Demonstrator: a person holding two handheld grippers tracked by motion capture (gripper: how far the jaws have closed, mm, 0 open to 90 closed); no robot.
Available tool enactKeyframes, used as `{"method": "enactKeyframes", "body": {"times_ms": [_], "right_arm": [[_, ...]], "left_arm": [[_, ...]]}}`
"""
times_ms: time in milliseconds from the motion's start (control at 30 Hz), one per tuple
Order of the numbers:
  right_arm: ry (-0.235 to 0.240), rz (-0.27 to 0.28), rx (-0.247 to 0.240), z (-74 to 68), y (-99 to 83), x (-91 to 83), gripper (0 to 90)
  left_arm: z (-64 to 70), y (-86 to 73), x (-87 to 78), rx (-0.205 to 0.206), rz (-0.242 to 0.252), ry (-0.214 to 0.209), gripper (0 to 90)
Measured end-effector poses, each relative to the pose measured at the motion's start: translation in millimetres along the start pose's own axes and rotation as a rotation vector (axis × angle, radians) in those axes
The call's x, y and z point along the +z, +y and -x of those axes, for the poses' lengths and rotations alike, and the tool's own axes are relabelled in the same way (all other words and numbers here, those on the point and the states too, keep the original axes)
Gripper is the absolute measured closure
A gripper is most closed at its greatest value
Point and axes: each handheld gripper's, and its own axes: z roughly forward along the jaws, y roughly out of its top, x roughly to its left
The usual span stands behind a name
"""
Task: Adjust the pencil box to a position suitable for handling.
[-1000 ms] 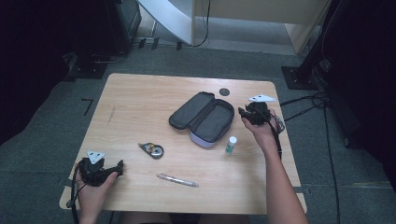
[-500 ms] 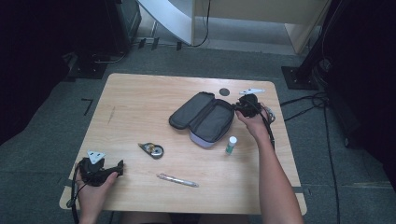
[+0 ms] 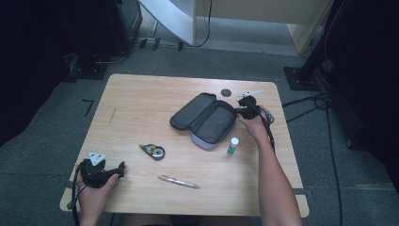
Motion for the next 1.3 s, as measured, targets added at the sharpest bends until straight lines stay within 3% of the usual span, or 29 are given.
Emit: {"method": "enactKeyframes", "body": {"times_ms": [133, 467, 600, 733, 833, 1000, 1167, 1233, 1300], "right_arm": [[-0.002, -0.008, -0.004, -1.5, -1.9, -3.4, 89.9], [-0.001, -0.019, 0.063, -2.1, -18.5, -19.9, 89.6], [0.009, -0.024, 0.053, -2.9, -26.5, -27.1, 87.1], [0.034, -0.055, 0.020, -3.6, -30.3, -31.6, 78.6], [0.053, -0.007, 0.013, 0.1, -24.4, -36.3, 66.6], [0.053, 0.046, -0.007, 4.3, -15.2, -31.7, 61.7], [0.058, 0.069, -0.030, 2.4, -3.2, -17.6, 62.4], [0.068, 0.036, -0.046, 0.6, 2.0, -10.1, 63.4], [0.048, -0.011, -0.078, -2.8, 6.4, -0.7, 68.7]], "left_arm": [[0.0, 0.0, 0.0, 0.000, 0.000, 0.000, 7.1], [0.0, 0.0, 0.0, 0.000, 0.000, 0.000, 7.1], [0.1, 0.0, 0.0, 0.000, 0.000, 0.000, 7.1], [0.1, 0.1, 0.0, 0.000, 0.000, 0.000, 7.1], [0.1, 0.0, 0.0, 0.000, 0.000, 0.000, 7.1], [0.0, 0.0, 0.1, 0.000, 0.000, 0.000, 7.1], [0.3, 0.2, 0.3, -0.001, 0.002, -0.002, 7.1], [0.4, 0.2, 0.3, -0.001, 0.002, -0.002, 7.0], [0.5, 0.2, 0.3, -0.001, 0.002, -0.002, 7.1]]}}
